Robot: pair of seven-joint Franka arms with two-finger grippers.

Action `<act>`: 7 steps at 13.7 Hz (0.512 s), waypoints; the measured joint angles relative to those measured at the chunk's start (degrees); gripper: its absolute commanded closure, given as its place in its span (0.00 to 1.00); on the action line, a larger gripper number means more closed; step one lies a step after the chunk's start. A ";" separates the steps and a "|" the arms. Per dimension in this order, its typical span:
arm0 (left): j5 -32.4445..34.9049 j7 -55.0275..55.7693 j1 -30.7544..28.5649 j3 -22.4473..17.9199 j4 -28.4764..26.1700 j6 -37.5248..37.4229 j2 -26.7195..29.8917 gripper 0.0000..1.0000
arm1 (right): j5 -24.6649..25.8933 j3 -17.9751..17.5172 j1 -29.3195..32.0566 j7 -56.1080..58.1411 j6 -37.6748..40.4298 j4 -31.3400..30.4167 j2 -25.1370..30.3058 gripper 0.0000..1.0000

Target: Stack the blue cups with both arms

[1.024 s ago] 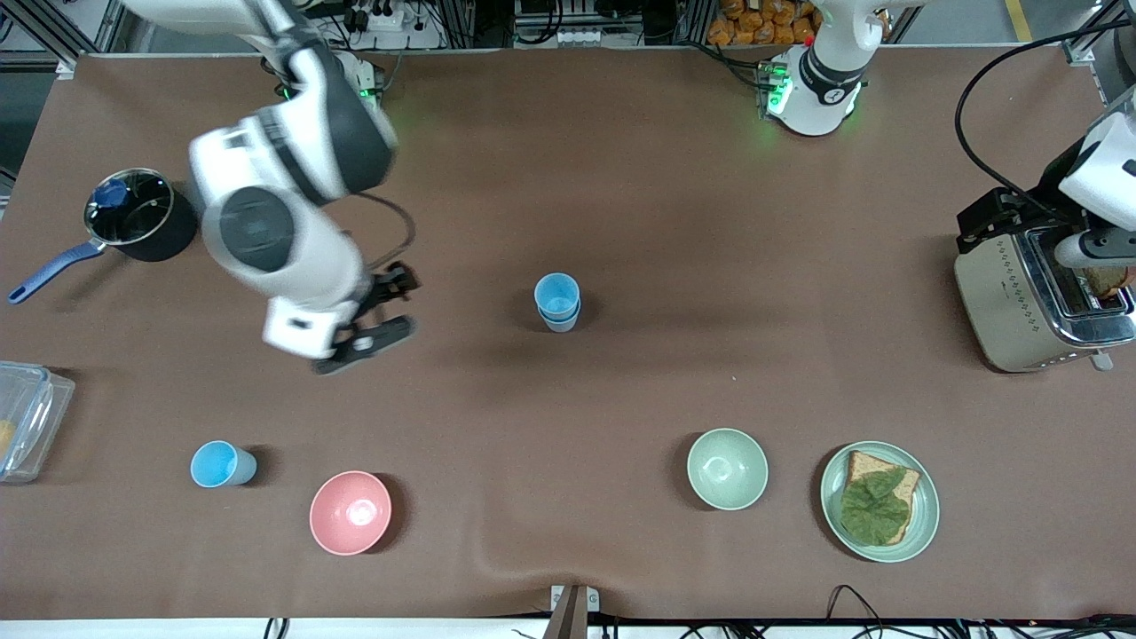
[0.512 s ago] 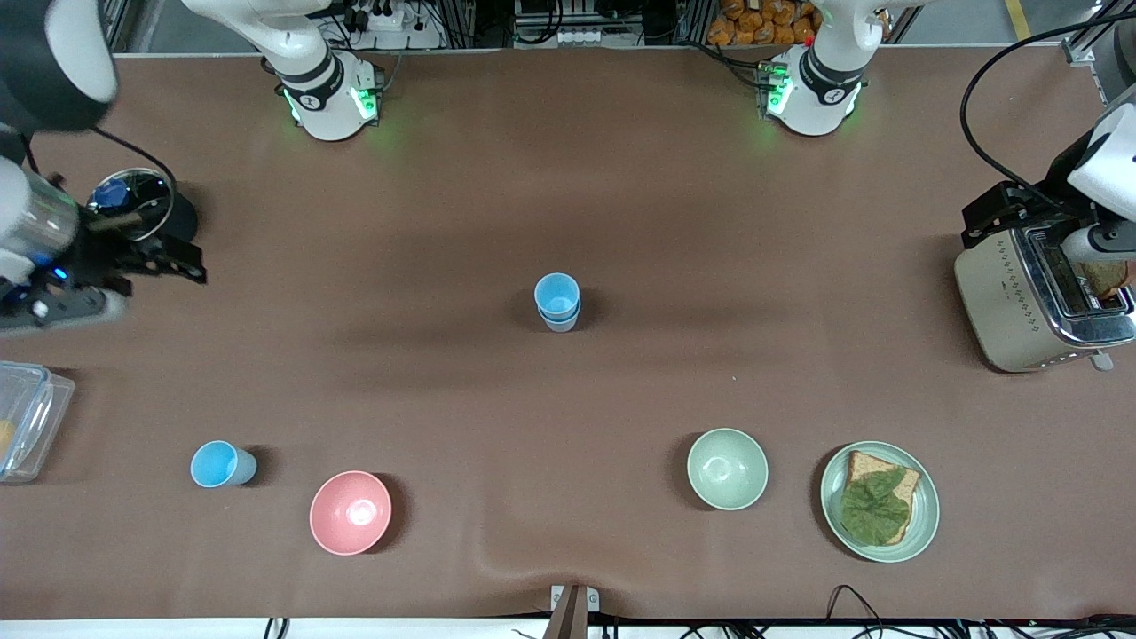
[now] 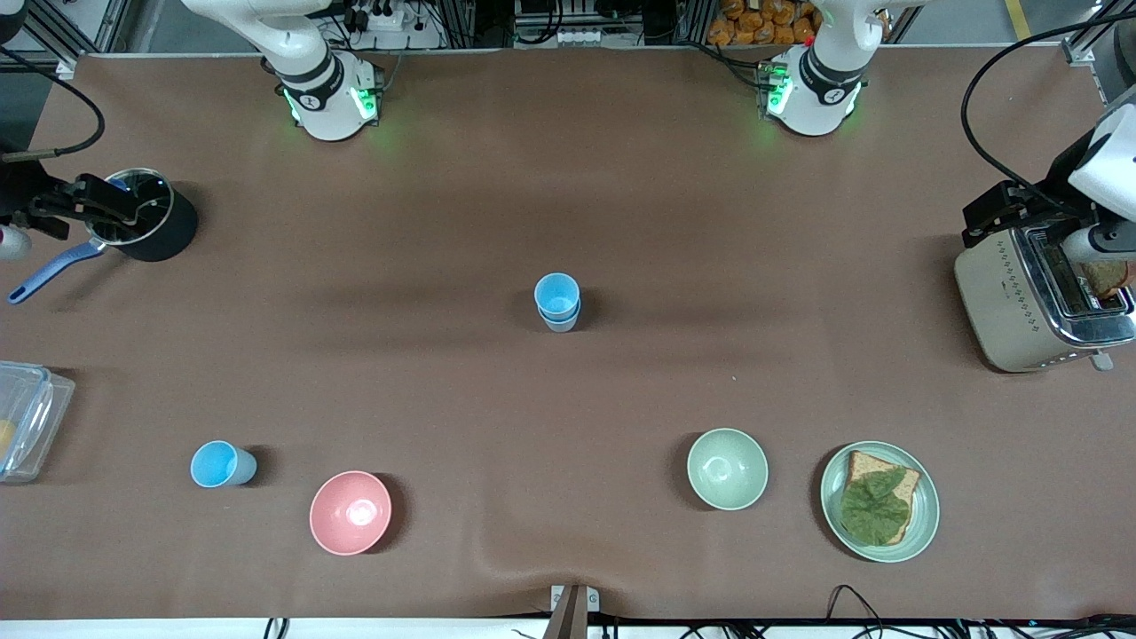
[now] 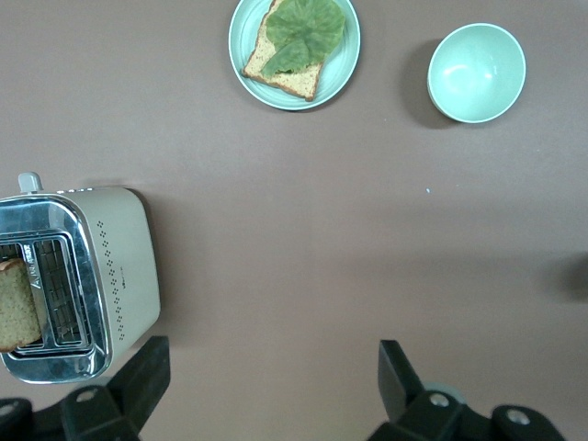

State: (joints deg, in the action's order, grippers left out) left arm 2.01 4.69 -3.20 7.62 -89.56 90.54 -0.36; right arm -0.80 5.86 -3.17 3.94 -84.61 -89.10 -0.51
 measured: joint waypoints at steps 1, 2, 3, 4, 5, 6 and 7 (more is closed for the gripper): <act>0.00 0.00 -0.04 -0.01 0.08 0.00 0.00 0.00 | 0.00 0.04 0.02 -0.07 0.11 0.00 0.00 0.00; 0.00 0.00 -0.07 -0.03 0.18 0.00 0.00 0.00 | 0.00 0.05 0.03 -0.15 0.17 0.00 0.00 0.00; 0.00 0.00 -0.07 -0.06 0.29 0.00 0.00 0.00 | 0.00 0.05 0.04 -0.19 0.23 0.00 0.00 0.00; 0.00 0.00 -0.07 -0.12 0.50 -0.01 0.00 0.00 | 0.00 0.05 0.04 -0.20 0.24 0.00 0.00 0.00; 0.00 0.00 -0.08 -0.21 0.88 -0.15 0.02 0.00 | 0.00 0.05 0.04 -0.20 0.25 0.00 0.00 0.00; 0.00 0.00 -0.08 -0.27 1.25 -0.62 0.03 0.00 | 0.00 0.05 0.04 -0.20 0.26 0.00 0.00 0.00; 0.00 0.00 -0.09 -0.30 1.45 -0.91 0.04 0.00 | 0.00 0.05 0.04 -0.20 0.26 0.00 0.00 0.00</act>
State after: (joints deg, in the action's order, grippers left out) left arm 2.01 4.69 -3.28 7.31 -88.12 89.63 -0.31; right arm -0.80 5.91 -3.14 3.74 -84.35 -89.10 -0.50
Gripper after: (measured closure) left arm 0.000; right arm 0.000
